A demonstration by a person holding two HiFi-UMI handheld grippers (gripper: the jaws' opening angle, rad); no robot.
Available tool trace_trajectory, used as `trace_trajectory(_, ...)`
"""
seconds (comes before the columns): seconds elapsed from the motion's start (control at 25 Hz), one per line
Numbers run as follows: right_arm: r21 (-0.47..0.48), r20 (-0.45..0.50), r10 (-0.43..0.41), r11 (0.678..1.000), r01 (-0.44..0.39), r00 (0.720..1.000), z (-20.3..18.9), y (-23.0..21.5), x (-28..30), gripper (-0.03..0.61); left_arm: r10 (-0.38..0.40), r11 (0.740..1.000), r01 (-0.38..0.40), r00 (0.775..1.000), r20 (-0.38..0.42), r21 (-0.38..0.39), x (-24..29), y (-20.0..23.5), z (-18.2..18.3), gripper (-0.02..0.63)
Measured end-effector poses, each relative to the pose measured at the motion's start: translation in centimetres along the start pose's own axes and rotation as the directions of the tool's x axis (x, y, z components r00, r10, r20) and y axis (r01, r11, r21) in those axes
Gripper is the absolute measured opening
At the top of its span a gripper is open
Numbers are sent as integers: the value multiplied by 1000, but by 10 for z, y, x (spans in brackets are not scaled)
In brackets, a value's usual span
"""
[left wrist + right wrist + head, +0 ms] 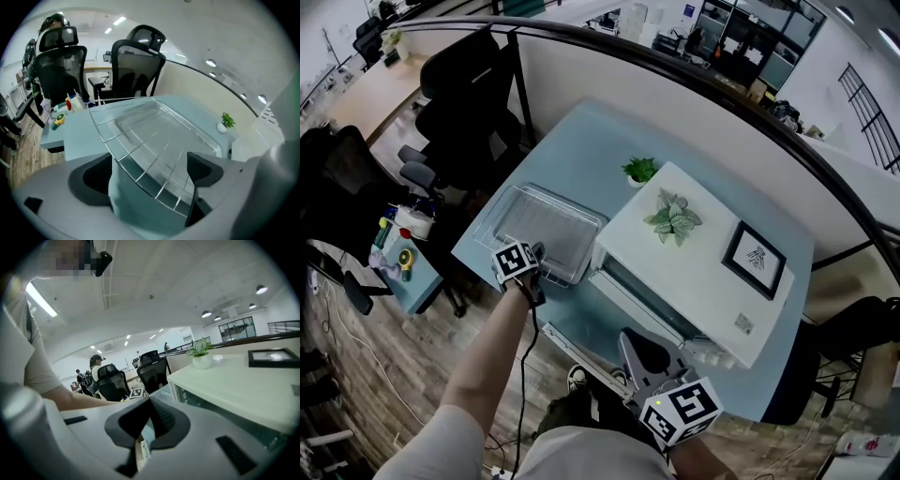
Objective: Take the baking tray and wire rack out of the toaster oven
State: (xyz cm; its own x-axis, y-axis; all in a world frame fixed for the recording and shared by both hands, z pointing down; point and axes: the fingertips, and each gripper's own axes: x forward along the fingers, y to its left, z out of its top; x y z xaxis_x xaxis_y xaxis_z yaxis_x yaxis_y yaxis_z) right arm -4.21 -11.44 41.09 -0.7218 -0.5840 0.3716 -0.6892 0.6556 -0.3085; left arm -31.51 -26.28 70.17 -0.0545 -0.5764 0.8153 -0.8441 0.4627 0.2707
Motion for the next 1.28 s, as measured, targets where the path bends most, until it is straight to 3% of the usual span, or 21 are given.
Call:
trace_trajectory(0.32, 11, -8, 1, 1000, -1, 1000, -9, 1, -7, 3, -14, 999, 11, 998, -61, -49, 0, -1, -20, 471)
trace_trajectory(0.6, -9, 2, -2, 1000, 2, 1000, -7, -1, -12, 3, -32, 999, 30, 999, -31, -42, -30, 9, -27, 469)
trace_trajectory(0.96, -72, 67, 25, 997, -20, 997, 24, 5, -27, 3, -151, 979, 133, 981, 117, 153, -126, -13, -2, 465)
trace_trajectory(1.12, -105, 112, 43, 994, -31, 993, 44, 9, -38, 3, -225, 955, 174, 953, 204, 239, -181, -37, 16, 465)
trace_trajectory(1.28, -118, 167, 62, 992, -42, 984, 67, 11, -52, 3, -293, 914, 177, 911, 290, 365, -241, -64, 35, 460)
